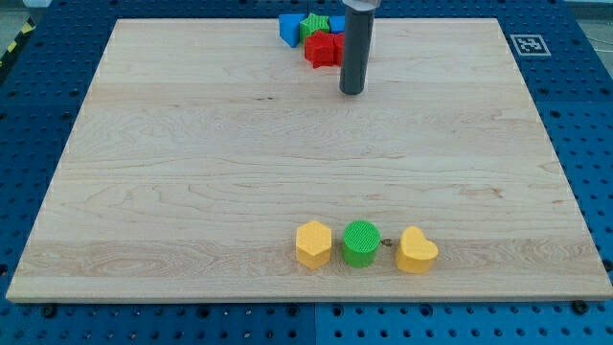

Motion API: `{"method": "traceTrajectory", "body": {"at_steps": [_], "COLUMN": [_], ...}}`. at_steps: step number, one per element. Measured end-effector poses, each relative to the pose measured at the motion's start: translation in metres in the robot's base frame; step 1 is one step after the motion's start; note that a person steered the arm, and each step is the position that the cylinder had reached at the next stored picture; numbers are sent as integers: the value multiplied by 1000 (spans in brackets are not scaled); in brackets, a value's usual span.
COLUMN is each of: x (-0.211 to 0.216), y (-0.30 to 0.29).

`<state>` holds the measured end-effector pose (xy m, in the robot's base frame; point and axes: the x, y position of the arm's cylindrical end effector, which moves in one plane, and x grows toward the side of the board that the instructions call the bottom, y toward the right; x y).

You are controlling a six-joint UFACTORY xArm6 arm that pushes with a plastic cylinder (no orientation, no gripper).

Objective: Move your arm to the right side of the board

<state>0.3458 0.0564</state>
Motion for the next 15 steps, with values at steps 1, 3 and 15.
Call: {"method": "traceTrajectory", "body": {"at_steps": [1, 3, 15], "x": [17, 67, 129], "y": [4, 36, 201]}}
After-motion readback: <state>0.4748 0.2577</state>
